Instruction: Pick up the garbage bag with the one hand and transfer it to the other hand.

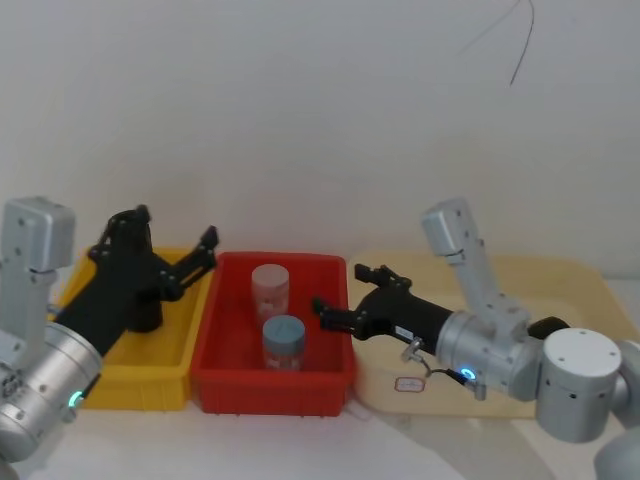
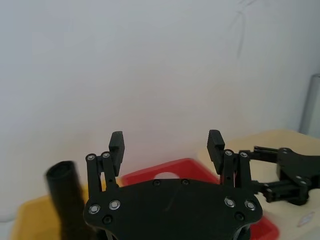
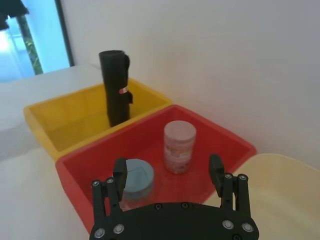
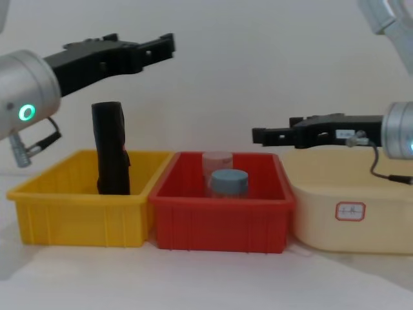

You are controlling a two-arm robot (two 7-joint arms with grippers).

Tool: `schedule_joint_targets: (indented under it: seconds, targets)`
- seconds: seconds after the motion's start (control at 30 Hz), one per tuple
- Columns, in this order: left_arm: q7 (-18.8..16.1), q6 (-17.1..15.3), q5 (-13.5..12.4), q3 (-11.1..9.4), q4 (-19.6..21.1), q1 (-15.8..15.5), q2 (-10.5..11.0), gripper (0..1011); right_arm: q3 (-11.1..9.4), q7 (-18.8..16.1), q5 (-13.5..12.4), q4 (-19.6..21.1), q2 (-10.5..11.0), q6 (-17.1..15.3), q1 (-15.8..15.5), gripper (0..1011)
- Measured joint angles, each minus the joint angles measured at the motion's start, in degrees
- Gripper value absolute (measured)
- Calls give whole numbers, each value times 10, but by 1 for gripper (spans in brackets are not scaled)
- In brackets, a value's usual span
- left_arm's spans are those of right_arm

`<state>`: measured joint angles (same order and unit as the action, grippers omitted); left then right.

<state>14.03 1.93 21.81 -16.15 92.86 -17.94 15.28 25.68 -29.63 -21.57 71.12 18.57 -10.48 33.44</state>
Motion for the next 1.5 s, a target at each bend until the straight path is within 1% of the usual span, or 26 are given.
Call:
schedule_joint_targets:
  seconds: [0.07,0.27,0.57,0.93,1.23,1.5]
  targets:
    - [-6,-1,-2,10,3,5,4,1000,8,-5,1,-13,-5,1,9,1001]
    - [-15,-1,-3,24,9,11,10,1000,23,-15,4,-39,-15,3,28,1001]
    - [-22,-2,-5,34,12,16,14,1000,36,-19,6,-57,-20,5,41,1001]
    - [-26,-3,-6,40,15,19,17,1000,50,-20,12,-56,-16,2,43,1001]
    - [-27,-3,-6,43,16,20,18,1000,68,-25,29,-45,-8,-5,38,1001]
    - [-28,-3,-6,44,16,20,18,1000,80,-30,42,-43,-9,-8,39,1001]
